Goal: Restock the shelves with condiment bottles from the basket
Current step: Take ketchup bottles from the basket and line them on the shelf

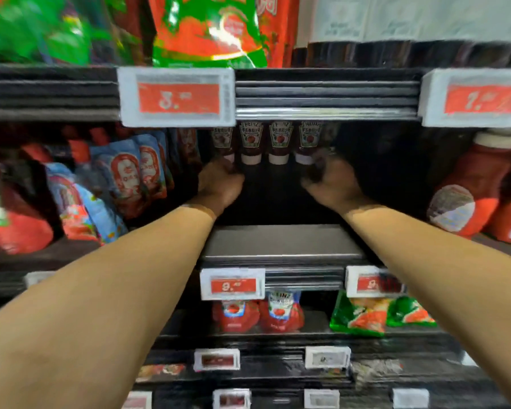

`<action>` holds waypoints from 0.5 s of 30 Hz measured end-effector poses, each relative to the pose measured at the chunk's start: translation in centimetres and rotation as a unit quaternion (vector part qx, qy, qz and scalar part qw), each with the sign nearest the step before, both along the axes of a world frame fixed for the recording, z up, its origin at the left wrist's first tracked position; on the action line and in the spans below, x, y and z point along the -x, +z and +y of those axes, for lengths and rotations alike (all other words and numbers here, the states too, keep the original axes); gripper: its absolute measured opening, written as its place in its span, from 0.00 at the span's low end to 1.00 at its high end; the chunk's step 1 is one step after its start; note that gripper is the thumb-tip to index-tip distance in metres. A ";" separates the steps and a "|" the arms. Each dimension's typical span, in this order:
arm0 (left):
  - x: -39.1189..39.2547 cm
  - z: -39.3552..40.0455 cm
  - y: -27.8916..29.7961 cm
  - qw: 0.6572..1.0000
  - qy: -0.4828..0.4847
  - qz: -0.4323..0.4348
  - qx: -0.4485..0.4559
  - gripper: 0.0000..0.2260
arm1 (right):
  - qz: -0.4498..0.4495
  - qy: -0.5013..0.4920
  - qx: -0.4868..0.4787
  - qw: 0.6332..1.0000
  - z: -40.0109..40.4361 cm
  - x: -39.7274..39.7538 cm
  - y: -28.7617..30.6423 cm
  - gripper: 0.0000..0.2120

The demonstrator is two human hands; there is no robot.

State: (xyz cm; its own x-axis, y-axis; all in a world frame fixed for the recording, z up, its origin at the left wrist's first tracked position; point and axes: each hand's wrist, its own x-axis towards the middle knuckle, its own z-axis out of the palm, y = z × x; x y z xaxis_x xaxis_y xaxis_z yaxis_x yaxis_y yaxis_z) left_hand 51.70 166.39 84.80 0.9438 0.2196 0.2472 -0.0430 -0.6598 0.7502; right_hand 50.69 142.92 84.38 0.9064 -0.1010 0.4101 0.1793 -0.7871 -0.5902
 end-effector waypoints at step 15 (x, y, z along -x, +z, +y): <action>6.6 4.6 -0.7 0.975 -0.218 -0.005 0.042 0.07 | -0.033 -0.135 -0.023 0.990 5.9 19.6 0.1 0.10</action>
State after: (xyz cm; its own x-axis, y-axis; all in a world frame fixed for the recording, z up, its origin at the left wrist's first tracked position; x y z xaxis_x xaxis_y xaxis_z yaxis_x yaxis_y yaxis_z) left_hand 45.12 171.00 84.11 0.9497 -0.1816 0.2552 -0.3129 -0.5135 0.7990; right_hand 31.09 148.85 84.45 0.8159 -0.3554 0.4561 0.0052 -0.7842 -0.6205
